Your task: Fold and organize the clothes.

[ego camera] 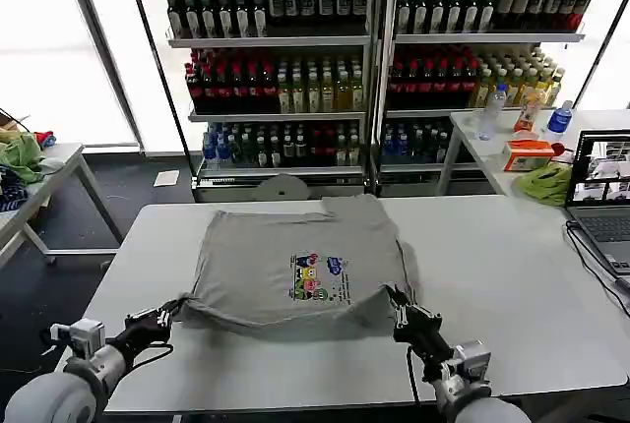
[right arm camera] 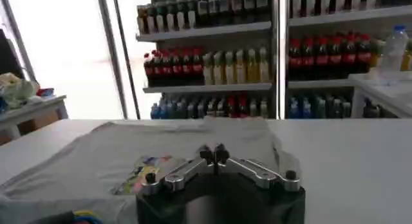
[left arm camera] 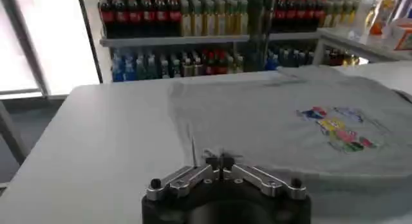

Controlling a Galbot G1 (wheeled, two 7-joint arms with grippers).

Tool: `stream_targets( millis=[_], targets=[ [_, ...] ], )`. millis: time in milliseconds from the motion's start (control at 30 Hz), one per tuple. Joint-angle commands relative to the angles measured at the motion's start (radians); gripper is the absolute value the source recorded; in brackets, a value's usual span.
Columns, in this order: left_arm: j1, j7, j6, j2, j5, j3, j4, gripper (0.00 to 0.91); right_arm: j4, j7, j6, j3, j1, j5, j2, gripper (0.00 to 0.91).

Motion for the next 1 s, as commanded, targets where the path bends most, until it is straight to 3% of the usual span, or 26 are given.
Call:
stream_targets(
  millis=[33, 300, 333, 367, 533, 1000],
  targets=[
    [-0.248, -0.004, -0.017, 0.034, -0.037, 0.136, 0.209, 0.000, -0.180, 0.016, -0.011, -0.049, 0.185, 0.001, 0.014, 0.000],
    [-0.328, -0.015, -0.028, 0.011, -0.036, 0.175, 0.295, 0.010, -0.281, 0.024, -0.014, -0.073, 0.257, -0.054, 0.036, 0.000],
    [-0.332, -0.015, -0.027, 0.009, -0.035, 0.180, 0.300, 0.121, -0.290, 0.026, -0.016, -0.075, 0.261, -0.061, 0.041, 0.010],
    [-0.333, -0.014, -0.025, 0.006, -0.032, 0.185, 0.307, 0.887, -0.295, 0.022, -0.025, -0.075, 0.263, -0.064, 0.044, 0.907],
    [-0.319, -0.009, -0.022, -0.012, -0.023, 0.191, 0.316, 0.907, -0.286, 0.019, -0.055, -0.078, 0.255, -0.067, 0.054, 0.907],
    [-0.198, -0.014, -0.022, 0.007, -0.021, 0.059, 0.175, 0.907, -0.173, 0.056, -0.014, -0.027, 0.194, -0.051, 0.041, 0.907]
  ],
)
